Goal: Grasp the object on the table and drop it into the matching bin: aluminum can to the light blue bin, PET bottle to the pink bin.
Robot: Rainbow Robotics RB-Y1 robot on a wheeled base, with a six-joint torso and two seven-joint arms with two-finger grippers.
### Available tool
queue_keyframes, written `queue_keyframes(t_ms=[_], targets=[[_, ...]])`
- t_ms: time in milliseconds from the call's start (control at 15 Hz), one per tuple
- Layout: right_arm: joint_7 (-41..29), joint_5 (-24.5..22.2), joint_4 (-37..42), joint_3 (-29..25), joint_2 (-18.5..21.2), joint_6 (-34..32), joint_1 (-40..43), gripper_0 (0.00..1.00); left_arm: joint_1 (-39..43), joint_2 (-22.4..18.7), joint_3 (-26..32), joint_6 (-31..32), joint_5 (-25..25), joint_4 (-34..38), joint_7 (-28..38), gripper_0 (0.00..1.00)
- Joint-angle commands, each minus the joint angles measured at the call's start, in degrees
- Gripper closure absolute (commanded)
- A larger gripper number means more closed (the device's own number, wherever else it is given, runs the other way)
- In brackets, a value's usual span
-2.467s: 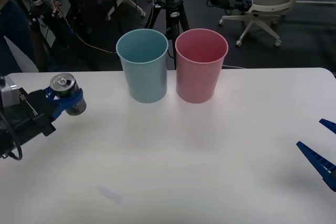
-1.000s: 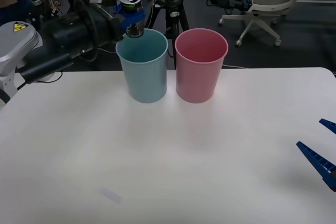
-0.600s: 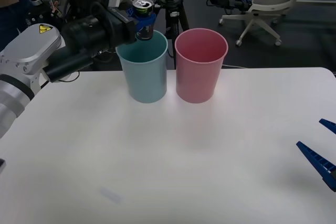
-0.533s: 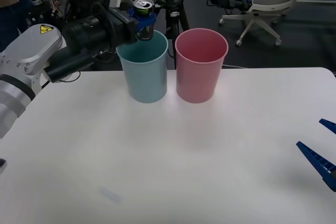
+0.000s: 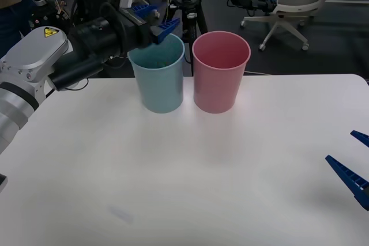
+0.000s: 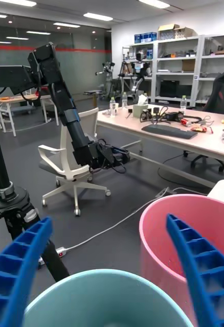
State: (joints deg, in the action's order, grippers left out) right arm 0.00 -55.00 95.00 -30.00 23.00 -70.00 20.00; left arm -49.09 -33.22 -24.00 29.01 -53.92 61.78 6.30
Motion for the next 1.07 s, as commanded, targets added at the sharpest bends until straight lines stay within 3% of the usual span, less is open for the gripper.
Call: queue_keyframes(t_ms=[67, 667, 867, 1067], targets=[[0.0, 0.0, 0.0, 0.0, 0.0, 0.0, 0.0, 0.0, 0.0, 0.0, 0.0, 0.2, 0.5, 0.0, 0.0, 0.0], [0.0, 0.0, 0.0, 0.0, 0.0, 0.0, 0.0, 0.0, 0.2, -2.1, 0.0, 3.0, 3.3, 0.0, -0.3, 0.0], [0.0, 0.0, 0.0, 0.0, 0.0, 0.0, 0.0, 0.0, 1.2, -5.2, 0.0, 6.8, 7.2, 0.3, -0.8, 0.0], [0.0, 0.0, 0.0, 0.0, 0.0, 0.0, 0.0, 0.0, 5.7, -10.6, 0.2, 7.6, 10.8, 6.7, -0.5, 0.0]])
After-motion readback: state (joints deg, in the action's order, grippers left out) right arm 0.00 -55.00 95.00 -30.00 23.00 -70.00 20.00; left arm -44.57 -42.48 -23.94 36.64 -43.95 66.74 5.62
